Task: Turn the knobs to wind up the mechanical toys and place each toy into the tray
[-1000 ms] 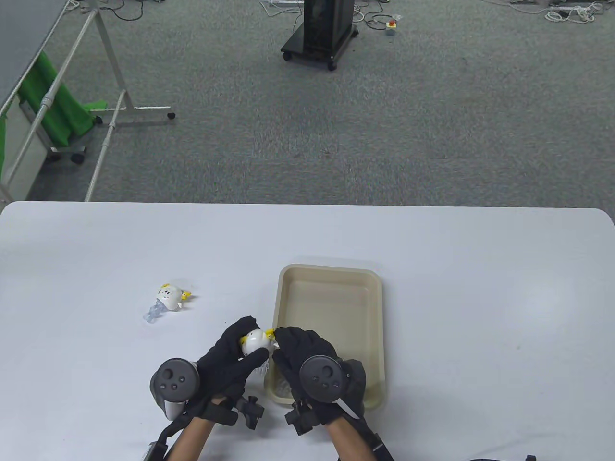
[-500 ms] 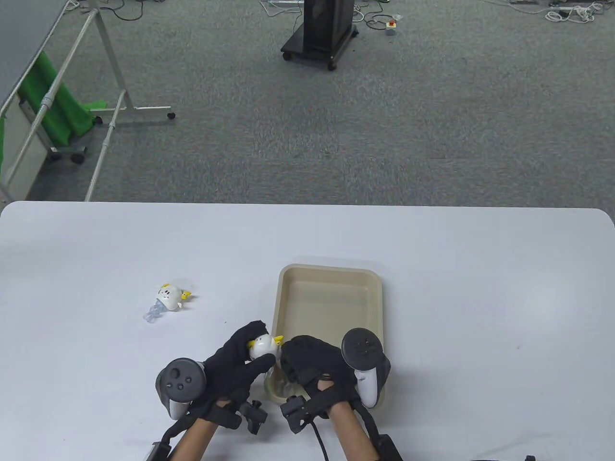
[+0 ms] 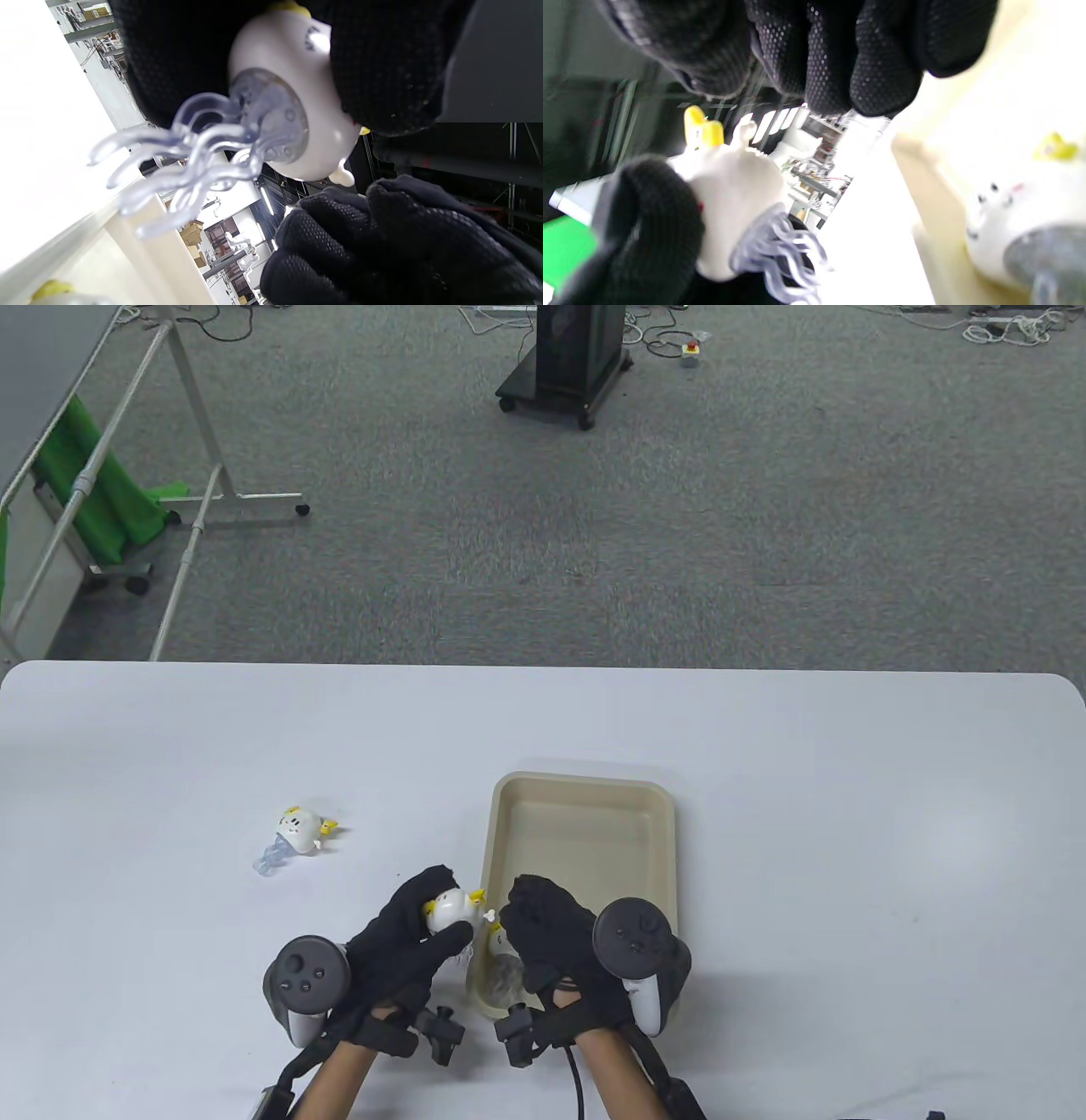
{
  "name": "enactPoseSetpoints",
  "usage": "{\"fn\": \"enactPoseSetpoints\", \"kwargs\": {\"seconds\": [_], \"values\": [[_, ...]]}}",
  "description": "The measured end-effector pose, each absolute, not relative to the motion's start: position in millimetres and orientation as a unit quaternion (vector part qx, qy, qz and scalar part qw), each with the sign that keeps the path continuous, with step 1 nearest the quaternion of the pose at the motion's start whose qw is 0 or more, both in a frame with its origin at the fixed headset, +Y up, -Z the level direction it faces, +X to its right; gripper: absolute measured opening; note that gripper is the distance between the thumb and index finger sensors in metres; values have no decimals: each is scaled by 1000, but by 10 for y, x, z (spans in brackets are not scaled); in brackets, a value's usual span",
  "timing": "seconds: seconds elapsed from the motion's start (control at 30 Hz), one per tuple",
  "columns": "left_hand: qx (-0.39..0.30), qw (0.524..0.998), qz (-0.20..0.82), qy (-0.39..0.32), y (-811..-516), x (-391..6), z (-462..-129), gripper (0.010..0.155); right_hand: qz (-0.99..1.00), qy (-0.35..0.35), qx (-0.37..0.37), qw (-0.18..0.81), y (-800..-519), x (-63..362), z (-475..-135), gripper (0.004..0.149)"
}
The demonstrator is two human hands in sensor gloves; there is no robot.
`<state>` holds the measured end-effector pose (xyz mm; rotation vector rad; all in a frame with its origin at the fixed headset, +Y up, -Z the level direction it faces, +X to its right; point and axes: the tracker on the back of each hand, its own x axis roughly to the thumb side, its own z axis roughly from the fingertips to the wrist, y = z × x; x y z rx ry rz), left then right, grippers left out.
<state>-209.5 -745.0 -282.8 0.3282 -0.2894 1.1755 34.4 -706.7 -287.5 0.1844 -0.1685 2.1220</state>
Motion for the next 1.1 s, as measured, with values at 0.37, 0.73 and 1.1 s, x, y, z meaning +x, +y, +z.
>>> {"fn": "enactPoseSetpoints", "kwargs": {"seconds": [0.37,0.73,1.1], "values": [[154,805,557,-134,-7449,-2114,-2824,73,944,-145,177,239,-7026,-48,-2665,68],[142,802,563,-141,-7463,-2085,-2820,73,940,-226,173,190,-6981,-57,-2614,46],[122,804,556,-172,-7460,-2009,-2824,73,876,-2,92,474,-7090,302,-2945,44]]}}
